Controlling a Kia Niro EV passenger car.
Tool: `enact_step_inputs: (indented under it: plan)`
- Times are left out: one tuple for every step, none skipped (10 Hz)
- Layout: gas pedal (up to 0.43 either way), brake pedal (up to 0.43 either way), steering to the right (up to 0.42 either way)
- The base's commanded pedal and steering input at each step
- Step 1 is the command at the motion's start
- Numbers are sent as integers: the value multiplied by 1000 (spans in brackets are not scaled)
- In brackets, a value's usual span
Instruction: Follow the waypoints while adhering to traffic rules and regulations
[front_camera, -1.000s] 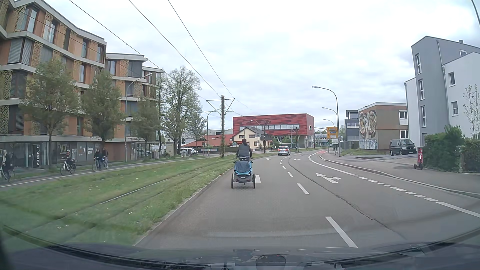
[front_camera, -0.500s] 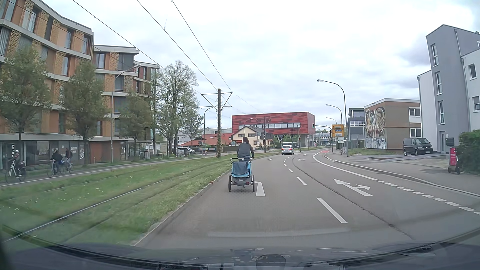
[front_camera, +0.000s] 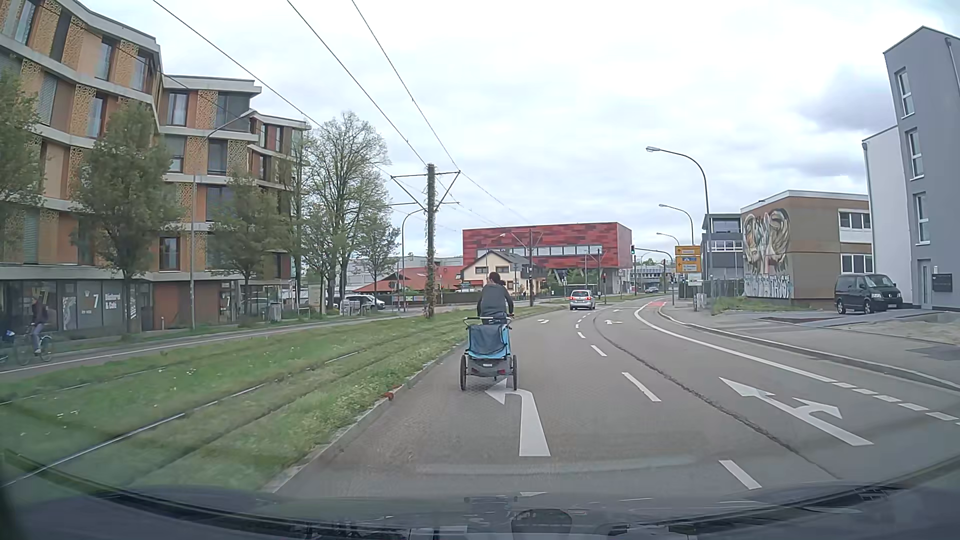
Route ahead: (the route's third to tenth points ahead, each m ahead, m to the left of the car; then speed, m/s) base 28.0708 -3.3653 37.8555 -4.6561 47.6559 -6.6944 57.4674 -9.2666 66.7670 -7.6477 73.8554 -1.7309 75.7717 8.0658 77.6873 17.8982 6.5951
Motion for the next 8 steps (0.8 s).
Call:
enact_step_inputs:
  plan:
    - [0, 146, 3]
    - [0, 140, 3]
    - [0, 140, 3]
    - [0, 146, 3]
    - [0, 140, 4]
    - [0, 146, 4]
    - [0, 146, 5]
    - [0, 146, 5]
